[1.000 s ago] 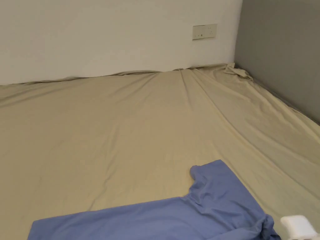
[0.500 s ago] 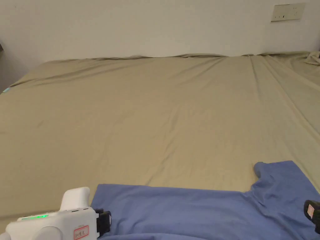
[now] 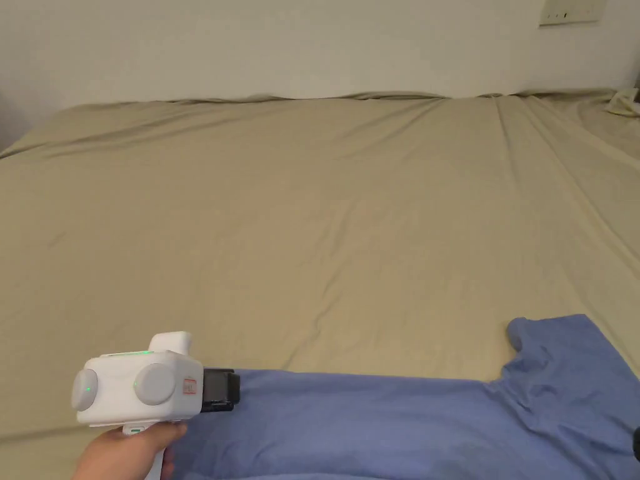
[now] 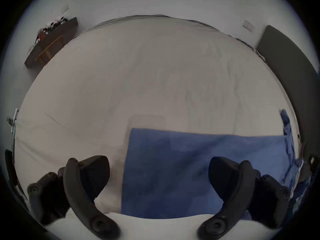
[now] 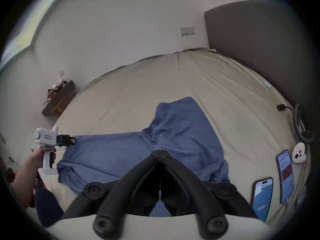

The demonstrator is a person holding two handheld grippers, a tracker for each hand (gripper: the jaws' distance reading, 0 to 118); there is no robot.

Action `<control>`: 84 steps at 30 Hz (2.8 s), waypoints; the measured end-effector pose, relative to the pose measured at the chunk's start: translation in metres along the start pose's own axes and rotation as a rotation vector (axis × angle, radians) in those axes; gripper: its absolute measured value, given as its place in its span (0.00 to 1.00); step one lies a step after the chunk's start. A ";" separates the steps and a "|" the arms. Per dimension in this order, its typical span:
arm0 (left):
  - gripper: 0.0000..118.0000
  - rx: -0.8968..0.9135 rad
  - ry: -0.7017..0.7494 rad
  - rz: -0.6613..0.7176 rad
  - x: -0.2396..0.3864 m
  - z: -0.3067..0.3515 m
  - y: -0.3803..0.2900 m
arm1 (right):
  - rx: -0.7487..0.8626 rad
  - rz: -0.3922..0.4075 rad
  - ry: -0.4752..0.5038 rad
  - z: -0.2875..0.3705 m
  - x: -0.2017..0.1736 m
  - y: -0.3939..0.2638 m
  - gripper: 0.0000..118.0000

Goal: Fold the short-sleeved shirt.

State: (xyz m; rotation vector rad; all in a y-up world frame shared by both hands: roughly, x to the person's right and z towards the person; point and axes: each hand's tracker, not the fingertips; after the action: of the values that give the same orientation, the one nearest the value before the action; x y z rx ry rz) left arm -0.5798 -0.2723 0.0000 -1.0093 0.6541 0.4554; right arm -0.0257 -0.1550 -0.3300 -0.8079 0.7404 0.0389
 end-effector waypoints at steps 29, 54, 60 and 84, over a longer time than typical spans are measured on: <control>0.03 0.110 -0.127 0.011 0.021 0.058 -0.001 | -0.454 0.246 -0.218 -0.186 0.062 0.086 0.09; 0.03 -0.167 -0.414 -0.261 -0.052 0.121 -0.040 | -0.528 0.127 0.138 0.006 0.093 0.019 0.04; 0.03 -0.250 -0.203 -0.356 -0.034 0.089 -0.052 | -0.645 0.247 -0.005 -0.040 0.091 -0.020 0.04; 0.03 0.016 -0.223 -0.117 0.003 0.158 -0.114 | -0.039 0.192 0.000 0.037 -0.007 -0.015 0.03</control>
State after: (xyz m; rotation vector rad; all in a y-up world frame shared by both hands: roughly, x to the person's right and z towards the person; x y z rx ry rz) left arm -0.4605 -0.1863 0.1275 -0.9602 0.3968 0.4513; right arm -0.0052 -0.1393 -0.2990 -0.7717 0.8169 0.2262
